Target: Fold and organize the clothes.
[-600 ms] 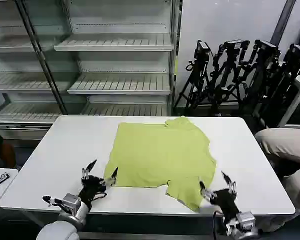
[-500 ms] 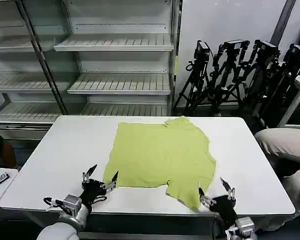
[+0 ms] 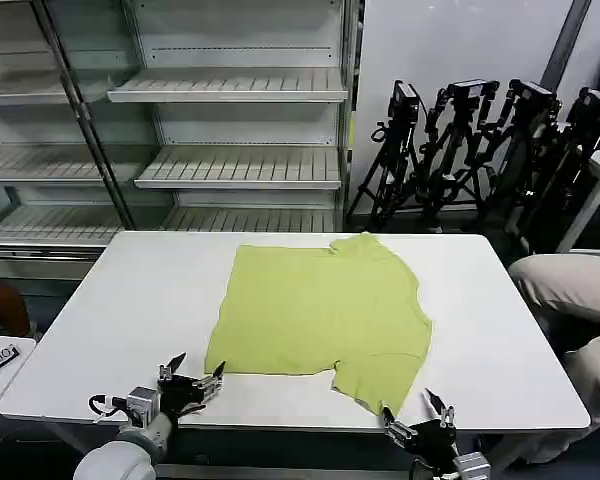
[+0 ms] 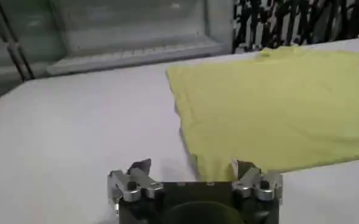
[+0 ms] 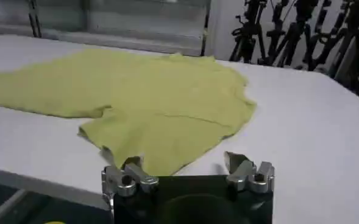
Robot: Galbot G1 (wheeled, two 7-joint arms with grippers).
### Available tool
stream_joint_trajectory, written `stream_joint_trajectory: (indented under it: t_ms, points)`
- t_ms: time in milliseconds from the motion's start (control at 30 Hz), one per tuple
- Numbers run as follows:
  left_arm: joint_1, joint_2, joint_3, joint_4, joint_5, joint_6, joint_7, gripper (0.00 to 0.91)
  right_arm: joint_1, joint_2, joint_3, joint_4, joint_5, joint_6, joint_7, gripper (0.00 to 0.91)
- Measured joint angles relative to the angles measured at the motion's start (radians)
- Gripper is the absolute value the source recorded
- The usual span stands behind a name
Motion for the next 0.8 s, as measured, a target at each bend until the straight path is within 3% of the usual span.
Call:
stream_joint_trajectory:
  t_ms: [533,800]
  points:
    - [0.016,-0.012,0.013,-0.019,-0.028,0.026,-0.002,0.01,0.024,-0.013,0.016,0.02,0.061,-0.015,-0.036,0.0]
    - [-0.028,-0.028,0.028,-0.048,-0.019,0.04,0.029,0.01,0.12,-0.028,0.033,0.006,0.101,-0.027,-0.062,0.0]
